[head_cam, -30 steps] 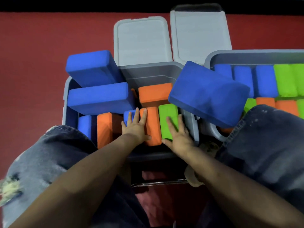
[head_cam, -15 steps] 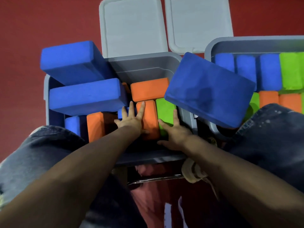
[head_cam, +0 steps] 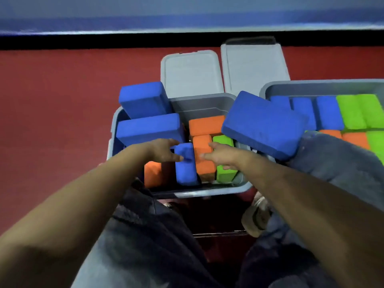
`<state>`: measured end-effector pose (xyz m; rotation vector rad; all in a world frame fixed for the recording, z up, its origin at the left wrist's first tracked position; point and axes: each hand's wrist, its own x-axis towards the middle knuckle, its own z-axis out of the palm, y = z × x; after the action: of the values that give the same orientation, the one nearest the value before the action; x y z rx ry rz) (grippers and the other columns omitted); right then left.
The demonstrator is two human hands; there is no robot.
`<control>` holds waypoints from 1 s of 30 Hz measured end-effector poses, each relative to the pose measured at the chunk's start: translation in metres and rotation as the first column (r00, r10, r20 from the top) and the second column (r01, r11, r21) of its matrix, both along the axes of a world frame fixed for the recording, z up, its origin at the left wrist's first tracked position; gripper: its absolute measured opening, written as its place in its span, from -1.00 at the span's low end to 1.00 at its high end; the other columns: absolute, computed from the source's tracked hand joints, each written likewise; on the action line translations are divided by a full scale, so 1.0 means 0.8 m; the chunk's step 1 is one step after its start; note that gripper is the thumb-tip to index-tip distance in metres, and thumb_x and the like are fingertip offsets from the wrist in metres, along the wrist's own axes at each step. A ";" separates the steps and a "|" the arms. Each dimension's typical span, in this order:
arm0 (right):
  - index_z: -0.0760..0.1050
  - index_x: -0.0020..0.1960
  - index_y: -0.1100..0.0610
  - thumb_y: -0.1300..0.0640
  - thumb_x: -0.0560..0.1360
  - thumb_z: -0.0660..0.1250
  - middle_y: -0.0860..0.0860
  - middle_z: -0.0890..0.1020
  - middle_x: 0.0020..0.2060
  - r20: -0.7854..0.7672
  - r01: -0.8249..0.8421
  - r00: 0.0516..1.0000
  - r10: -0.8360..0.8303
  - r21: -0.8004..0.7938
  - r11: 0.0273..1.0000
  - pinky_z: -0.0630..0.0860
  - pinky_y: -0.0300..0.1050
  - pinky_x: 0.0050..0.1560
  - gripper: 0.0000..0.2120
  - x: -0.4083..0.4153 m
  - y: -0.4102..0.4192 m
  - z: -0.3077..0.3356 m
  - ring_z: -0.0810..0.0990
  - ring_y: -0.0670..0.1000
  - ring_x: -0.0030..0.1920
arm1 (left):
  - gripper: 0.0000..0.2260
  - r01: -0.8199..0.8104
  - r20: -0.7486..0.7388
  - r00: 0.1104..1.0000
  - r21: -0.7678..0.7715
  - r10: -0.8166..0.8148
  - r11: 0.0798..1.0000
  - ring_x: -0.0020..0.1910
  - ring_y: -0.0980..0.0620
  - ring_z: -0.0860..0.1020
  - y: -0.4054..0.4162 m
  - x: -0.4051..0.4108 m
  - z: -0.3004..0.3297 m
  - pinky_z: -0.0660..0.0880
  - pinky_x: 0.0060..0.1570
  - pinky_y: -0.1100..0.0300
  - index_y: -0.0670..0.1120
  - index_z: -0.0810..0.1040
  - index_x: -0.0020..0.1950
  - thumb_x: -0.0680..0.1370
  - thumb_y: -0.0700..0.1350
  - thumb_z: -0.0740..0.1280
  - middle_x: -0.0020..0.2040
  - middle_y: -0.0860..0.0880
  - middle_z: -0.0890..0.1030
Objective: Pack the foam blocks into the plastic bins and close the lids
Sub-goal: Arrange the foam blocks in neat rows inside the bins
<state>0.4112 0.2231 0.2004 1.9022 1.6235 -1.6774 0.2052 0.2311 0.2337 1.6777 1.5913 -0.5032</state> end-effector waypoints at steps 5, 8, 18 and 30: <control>-0.02 0.55 -0.02 -0.08 0.54 0.25 0.07 0.53 0.23 -0.033 0.068 0.997 -0.067 0.011 0.998 0.47 -0.04 0.08 -0.30 -0.016 0.003 0.016 0.57 0.10 0.15 | -0.33 -0.045 -0.058 0.997 0.060 0.048 0.997 0.49 -0.09 0.21 -0.003 -0.052 0.012 0.20 0.42 0.10 -0.05 0.16 0.54 0.52 0.15 0.32 0.53 -0.11 0.19; -0.07 0.56 0.05 -0.09 0.53 0.25 0.06 0.45 0.12 0.012 0.046 0.999 -0.047 0.057 0.997 0.49 -0.07 -0.02 -0.25 -0.028 0.014 0.010 0.50 0.08 0.02 | -0.32 -0.118 -0.037 0.992 0.103 0.122 0.988 0.52 -0.10 0.12 0.000 -0.072 -0.002 0.15 0.44 0.07 -0.06 0.15 0.54 0.52 0.12 0.34 0.53 -0.16 0.13; -0.26 0.54 0.01 0.02 0.41 0.45 0.12 -0.04 0.54 -0.027 -0.065 0.997 0.072 0.216 0.974 0.19 -0.16 0.40 0.03 -0.112 0.097 -0.031 0.12 0.07 0.51 | -0.27 -0.276 0.047 0.961 0.279 0.274 0.920 0.51 -0.16 0.13 0.074 -0.071 -0.046 0.22 0.42 -0.01 -0.09 0.11 0.54 0.47 -0.02 0.40 0.56 -0.14 0.06; 0.10 0.52 0.01 0.20 0.35 0.46 -0.04 0.24 0.40 0.218 -0.386 0.923 0.318 0.506 0.771 0.32 -0.06 0.35 -0.15 -0.145 0.138 -0.072 0.30 0.08 0.36 | -0.05 -0.144 -0.053 0.985 0.253 0.162 0.957 0.55 -0.10 -0.04 0.091 -0.078 -0.078 0.14 0.42 -0.15 0.16 -0.12 0.56 0.38 0.18 0.46 0.58 0.11 -0.08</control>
<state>0.2949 0.3336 0.1427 1.6836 2.4069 -0.9951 0.1431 0.3038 0.1714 1.7145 1.8857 -0.2986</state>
